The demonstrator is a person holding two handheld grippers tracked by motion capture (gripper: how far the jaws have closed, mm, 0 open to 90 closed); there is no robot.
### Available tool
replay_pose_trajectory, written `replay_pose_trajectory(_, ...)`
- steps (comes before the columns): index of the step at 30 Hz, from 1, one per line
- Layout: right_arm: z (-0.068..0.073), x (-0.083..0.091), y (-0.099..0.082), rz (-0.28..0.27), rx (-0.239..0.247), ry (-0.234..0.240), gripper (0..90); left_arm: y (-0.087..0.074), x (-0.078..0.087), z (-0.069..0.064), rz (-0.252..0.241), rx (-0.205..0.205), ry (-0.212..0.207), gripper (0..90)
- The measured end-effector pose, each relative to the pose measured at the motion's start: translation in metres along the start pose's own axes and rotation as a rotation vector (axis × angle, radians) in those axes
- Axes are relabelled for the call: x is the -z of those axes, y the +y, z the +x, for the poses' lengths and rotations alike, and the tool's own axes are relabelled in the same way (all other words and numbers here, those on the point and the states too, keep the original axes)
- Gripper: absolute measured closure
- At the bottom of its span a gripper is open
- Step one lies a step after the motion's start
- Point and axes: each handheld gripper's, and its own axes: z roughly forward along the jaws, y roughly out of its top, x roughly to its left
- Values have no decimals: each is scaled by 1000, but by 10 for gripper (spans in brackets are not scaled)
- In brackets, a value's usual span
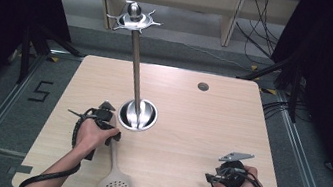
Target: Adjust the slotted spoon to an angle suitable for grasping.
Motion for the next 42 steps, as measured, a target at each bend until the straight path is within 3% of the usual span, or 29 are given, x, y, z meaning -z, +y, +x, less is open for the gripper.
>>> replay_pose_trajectory(5,0,0,0,22,-6,9,520,1,0,-2,17,-28,13,537)
replay_pose_trajectory(9,0,0,0,29,-1,9,518,0,-2,-8,8,-80,40,573)
replay_pose_trajectory(11,1,-1,-1,33,-3,10,516,1,-2,-8,21,-81,37,575)
replay_pose_trajectory(17,2,-2,0,24,-7,13,516,0,2,-2,63,-91,34,624)
replay_pose_trajectory(23,2,-2,0,23,-6,15,516,-6,7,8,74,-140,39,725)
replay_pose_trajectory(28,2,-2,0,24,-10,15,514,-12,9,15,62,-172,47,733)
replay_pose_trajectory(29,0,-3,0,14,23,17,512,-12,9,15,60,-182,45,730)
replay_pose_trajectory(30,0,-3,0,14,23,17,512,-12,9,15,66,-186,45,730)
replay_pose_trajectory(32,1,-2,0,32,4,18,511,-12,9,14,67,-218,49,724)
replay_pose_trajectory(33,2,-2,0,32,4,18,510,-13,8,15,37,-240,65,721)
replay_pose_trajectory(35,2,-3,0,28,-10,19,509,-14,8,14,41,-243,73,717)
replay_pose_trajectory(40,1,-3,0,31,9,23,509,-13,7,14,51,-259,59,711)
replay_pose_trajectory(42,2,-3,0,31,-11,23,509,-13,7,14,50,-260,63,714)
